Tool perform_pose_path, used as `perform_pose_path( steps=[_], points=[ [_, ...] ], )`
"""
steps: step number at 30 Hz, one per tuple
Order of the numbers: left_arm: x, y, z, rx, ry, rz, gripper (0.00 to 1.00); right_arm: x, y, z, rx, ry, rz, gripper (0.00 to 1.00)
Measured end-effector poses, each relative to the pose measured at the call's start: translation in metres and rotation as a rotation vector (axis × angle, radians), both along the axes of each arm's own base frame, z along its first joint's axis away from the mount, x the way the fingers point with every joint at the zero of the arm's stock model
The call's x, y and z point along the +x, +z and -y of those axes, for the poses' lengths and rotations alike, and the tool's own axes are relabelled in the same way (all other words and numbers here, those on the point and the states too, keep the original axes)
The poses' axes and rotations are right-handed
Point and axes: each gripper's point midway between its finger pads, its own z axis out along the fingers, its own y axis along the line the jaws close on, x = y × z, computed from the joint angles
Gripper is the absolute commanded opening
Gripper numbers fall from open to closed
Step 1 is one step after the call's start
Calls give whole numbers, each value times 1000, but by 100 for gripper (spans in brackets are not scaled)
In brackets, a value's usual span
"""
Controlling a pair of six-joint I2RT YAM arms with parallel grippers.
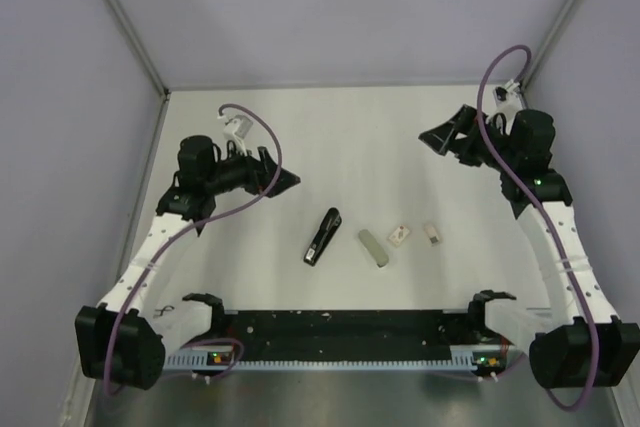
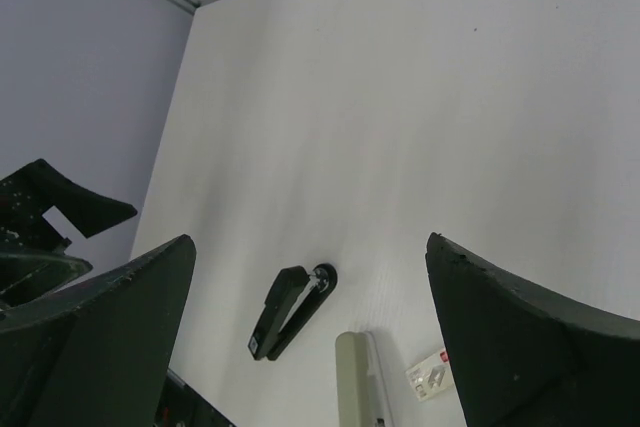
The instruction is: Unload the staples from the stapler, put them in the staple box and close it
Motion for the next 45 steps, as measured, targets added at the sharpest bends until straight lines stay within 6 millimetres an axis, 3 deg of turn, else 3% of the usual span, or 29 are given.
perform_pose_path(
  steps=[5,11,15,19,24,31,45],
  points=[
    [-15,-2,11,-2,-81,-14,98,-10,11,5,-7,-35,26,99],
    [-47,1,34,93,-155,62,98,-20,-3,8,-45,-34,-69,99],
    [-57,-3,41,165,-167,97,98,-32,9,7,-126,-30,-49,99],
    [-63,-22,50,271,-175,102,98,-56,17,-18,-173,66,-16,99],
    [-68,-58,64,416,-196,72,98,-79,-1,-40,-232,167,-54,99],
    [-67,-106,74,581,-205,6,95,-98,-37,-36,-273,192,-138,99],
    [-51,-148,93,684,-183,4,87,-137,-47,-34,-244,260,-145,99]
  ],
)
